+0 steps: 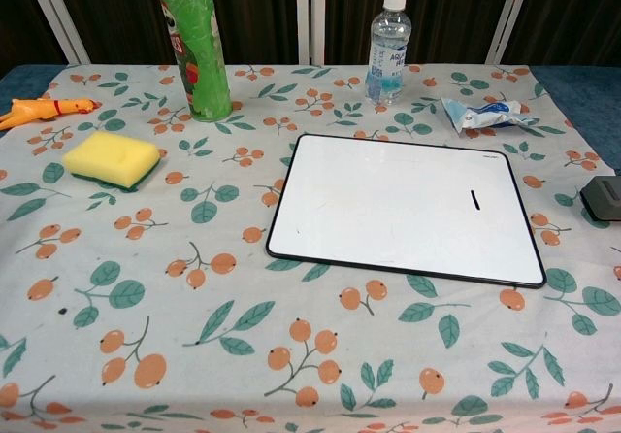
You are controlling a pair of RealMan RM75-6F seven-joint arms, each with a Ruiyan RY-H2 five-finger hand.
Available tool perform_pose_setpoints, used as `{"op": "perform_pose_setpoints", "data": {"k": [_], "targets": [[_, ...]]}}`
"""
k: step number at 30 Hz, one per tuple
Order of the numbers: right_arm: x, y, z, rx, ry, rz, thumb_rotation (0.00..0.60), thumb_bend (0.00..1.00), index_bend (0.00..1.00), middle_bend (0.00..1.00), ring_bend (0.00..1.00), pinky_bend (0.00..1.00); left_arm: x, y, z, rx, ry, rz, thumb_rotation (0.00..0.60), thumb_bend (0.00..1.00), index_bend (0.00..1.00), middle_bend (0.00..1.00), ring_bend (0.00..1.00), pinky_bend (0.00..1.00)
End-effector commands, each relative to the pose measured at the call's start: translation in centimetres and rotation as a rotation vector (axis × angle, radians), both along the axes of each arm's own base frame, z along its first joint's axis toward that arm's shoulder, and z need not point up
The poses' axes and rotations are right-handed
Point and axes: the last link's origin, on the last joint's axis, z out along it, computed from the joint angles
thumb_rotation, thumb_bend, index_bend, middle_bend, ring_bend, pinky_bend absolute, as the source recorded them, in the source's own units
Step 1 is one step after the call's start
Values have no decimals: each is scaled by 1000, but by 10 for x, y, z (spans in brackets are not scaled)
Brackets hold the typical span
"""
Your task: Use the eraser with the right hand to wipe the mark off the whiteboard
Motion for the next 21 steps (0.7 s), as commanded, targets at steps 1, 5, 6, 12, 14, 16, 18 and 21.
{"op": "perform_pose_setpoints", "data": {"k": [1,5,6,12,14,16,18,21], "targets": [[-1,-1,-2,6,-1,-6,600,226,0,0,0,0,-2,0,-1,-5,0,5,241,60,91,81,63,163],[0,-2,-1,2,8,-3,600,226,0,0,0,0,-3,0,-2,-1,-7,4,242,60,91,81,63,163],[1,-2,-1,3,8,-2,600,226,0,0,0,0,-2,0,-2,0,-8,2,241,60,91,81,63,163],[0,-3,-2,19,6,-16,600,226,0,0,0,0,-1,-1,-1,1,-9,-3,242,60,91,82,63,163],[0,-4,-5,31,7,-24,600,226,0,0,0,0,0,-1,0,3,-8,-2,242,59,91,82,63,163],[-1,-5,-7,41,9,-30,600,226,0,0,0,0,-1,-1,0,0,-5,-1,244,59,91,81,63,163],[-1,-7,-9,52,9,-33,600,225,0,0,0,0,0,-1,-1,-4,-7,-4,246,60,91,81,63,163],[-2,-12,-13,82,1,-39,600,222,0,0,0,0,1,-1,-3,-15,-21,-11,243,60,91,82,63,163]]}}
